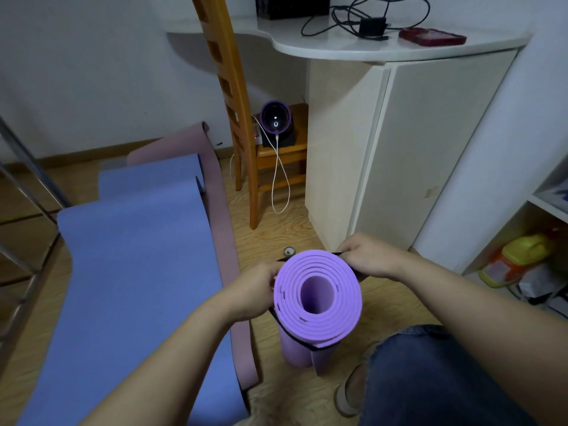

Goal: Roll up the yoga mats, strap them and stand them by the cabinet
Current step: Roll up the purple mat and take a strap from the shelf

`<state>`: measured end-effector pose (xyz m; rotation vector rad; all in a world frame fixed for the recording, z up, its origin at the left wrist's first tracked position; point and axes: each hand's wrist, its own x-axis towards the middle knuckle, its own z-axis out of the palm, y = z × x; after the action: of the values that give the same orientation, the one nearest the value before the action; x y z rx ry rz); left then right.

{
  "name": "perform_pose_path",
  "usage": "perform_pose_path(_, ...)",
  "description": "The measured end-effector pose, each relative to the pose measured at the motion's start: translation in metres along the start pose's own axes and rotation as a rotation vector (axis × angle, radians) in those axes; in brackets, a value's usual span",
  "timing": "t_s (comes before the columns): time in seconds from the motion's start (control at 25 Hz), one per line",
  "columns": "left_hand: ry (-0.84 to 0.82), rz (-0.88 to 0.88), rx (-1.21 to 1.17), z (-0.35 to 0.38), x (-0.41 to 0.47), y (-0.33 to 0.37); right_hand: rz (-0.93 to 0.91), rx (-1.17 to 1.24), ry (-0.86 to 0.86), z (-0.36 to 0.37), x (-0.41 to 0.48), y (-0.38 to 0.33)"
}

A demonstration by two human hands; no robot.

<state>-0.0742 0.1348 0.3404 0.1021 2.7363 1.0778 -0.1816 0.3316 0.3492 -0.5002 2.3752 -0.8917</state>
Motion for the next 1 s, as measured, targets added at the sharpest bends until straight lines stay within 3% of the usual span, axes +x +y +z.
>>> perform_pose_path(0.28,-0.071,-0.361,-0.118,0.029,0.002,-0.031,0.105,0.262,0.181,0.039,0.003,0.029)
perform_pose_path(0.4,-0.078,-0.342,-0.012,0.05,0.006,-0.051,0.144,0.188,0.156,0.055,0.005,0.041)
perform_pose_path(0.6,-0.024,-0.405,-0.07,0.088,0.019,-0.107,0.14,0.011,0.24,0.081,0.023,0.068)
perform_pose_path(0.68,0.001,-0.424,-0.172,0.1,0.034,-0.134,0.162,0.026,0.255,0.09,0.037,0.073)
perform_pose_path(0.76,0.031,-0.409,-0.31,0.086,0.034,-0.116,0.231,0.148,0.284,0.09,0.046,0.068)
perform_pose_path(1.0,0.054,-0.594,-0.951,0.054,0.031,-0.098,0.378,0.623,0.166,0.083,0.071,0.061)
